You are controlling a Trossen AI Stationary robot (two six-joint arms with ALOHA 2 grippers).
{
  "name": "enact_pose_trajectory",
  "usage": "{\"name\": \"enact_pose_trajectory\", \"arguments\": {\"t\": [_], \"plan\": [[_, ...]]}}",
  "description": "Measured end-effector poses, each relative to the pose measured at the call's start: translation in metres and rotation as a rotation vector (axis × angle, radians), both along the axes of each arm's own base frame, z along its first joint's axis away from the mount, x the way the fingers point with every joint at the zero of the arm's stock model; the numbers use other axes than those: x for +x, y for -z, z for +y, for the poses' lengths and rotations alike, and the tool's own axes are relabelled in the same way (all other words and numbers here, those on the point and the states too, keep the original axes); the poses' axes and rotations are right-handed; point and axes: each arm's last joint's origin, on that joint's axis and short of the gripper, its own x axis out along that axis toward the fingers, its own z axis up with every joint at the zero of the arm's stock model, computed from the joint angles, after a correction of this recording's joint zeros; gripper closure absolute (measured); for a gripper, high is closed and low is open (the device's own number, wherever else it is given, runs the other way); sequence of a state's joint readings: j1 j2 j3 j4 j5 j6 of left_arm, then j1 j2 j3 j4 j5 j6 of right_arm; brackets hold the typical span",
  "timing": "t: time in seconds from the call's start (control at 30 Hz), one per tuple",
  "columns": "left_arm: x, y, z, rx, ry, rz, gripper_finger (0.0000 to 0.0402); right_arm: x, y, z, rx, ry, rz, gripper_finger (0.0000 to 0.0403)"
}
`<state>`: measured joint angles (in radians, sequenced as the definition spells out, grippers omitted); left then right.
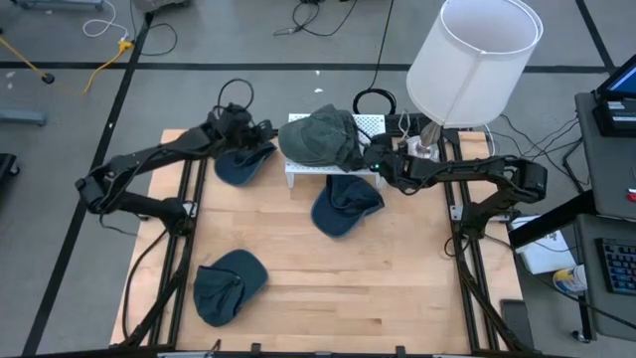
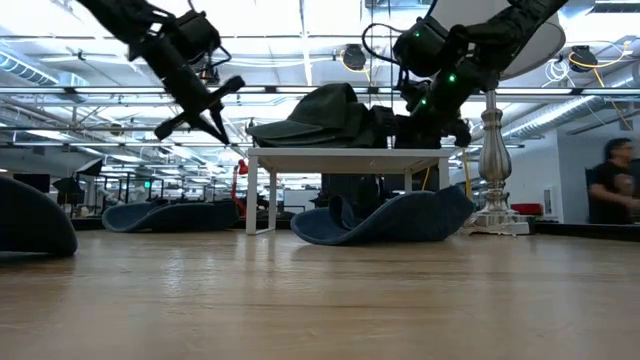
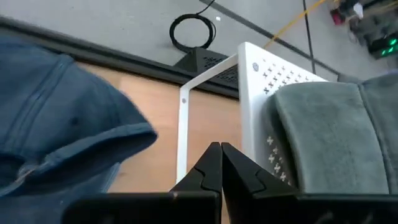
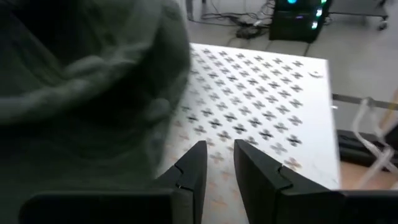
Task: Pick & Place hat
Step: Adjust the stacked gray caps on the shelf
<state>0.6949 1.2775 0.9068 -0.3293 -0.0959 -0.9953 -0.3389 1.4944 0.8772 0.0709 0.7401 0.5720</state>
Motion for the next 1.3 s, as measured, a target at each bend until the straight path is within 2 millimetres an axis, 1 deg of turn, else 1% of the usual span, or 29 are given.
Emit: {"name": "enact_pose_trajectory", "arguments": {"t": [0.2, 0.3, 0.4, 0.53, 0.63, 0.93, 1.3], "plan": [[0.023, 0.003, 0.011, -0.043, 0.072, 0.026, 0.0401, 0.004, -0.005, -0.001, -0.019, -0.05, -0.038, 0.033], [0.031, -0.004, 0.012, -0.018, 0.088, 0.013, 0.0401, 0.005, -0.005, -0.001, -0.015, -0.058, -0.049, 0.033], [0.037, -0.01, 0.014, 0.001, 0.101, 0.012, 0.0401, 0.007, -0.005, -0.002, 0.008, -0.104, -0.076, 0.033], [0.037, -0.014, 0.014, 0.007, 0.104, 0.01, 0.0401, 0.012, 0.0, -0.003, 0.031, -0.15, -0.1, 0.033], [0.037, -0.012, 0.013, -0.01, 0.111, 0.02, 0.0401, 0.015, 0.002, -0.003, 0.038, -0.166, -0.119, 0.033], [0.04, -0.013, 0.009, -0.01, 0.125, 0.014, 0.0401, 0.021, -0.009, -0.004, -0.001, -0.236, -0.229, 0.033], [0.043, -0.013, 0.005, -0.013, 0.129, 0.009, 0.0401, 0.024, -0.015, -0.003, -0.009, -0.288, -0.299, 0.0331]]}}
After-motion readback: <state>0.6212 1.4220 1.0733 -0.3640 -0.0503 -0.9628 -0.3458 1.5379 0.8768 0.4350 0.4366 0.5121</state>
